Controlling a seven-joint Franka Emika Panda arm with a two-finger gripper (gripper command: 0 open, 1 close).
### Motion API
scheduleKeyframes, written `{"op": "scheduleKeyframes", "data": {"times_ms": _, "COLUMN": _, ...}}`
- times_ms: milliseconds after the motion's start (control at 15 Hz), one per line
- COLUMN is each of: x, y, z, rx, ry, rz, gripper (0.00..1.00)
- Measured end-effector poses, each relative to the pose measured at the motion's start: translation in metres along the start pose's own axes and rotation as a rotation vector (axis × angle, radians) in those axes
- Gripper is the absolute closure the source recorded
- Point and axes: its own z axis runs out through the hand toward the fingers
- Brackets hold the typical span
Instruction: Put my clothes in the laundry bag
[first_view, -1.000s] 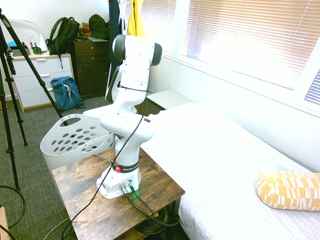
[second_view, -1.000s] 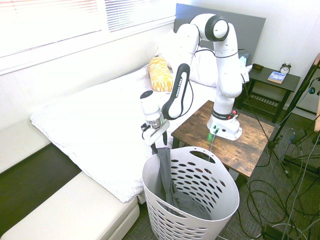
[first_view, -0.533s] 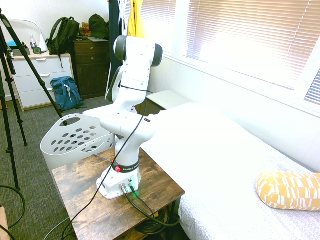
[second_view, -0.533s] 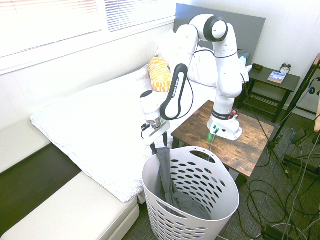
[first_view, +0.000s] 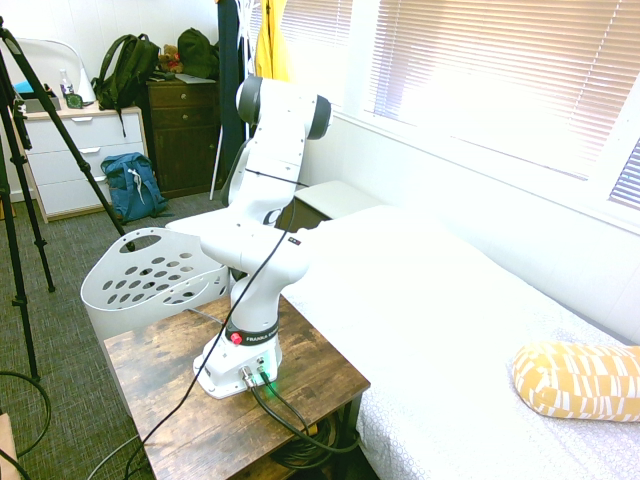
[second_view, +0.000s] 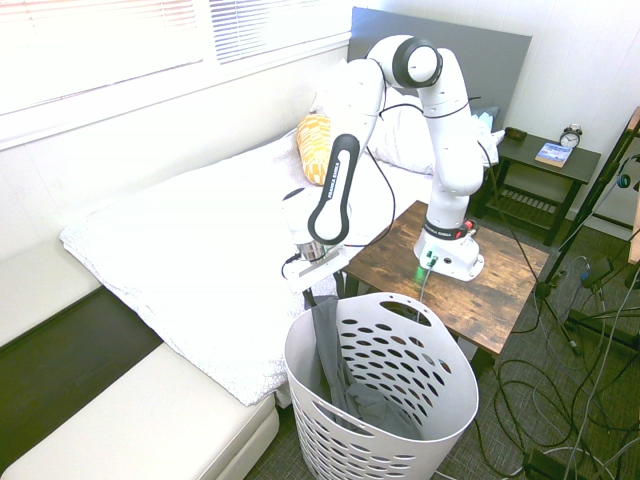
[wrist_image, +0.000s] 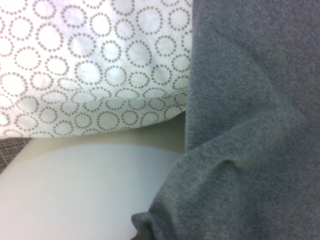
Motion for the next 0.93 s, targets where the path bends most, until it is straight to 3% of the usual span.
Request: {"op": "scheduleKeyframes", "data": {"times_ms": 933, "x": -0.014, "y": 0.006, "z": -0.012, "rx": 0.027, "ry": -0.039, "rz": 0.013, "gripper": 1.00}}
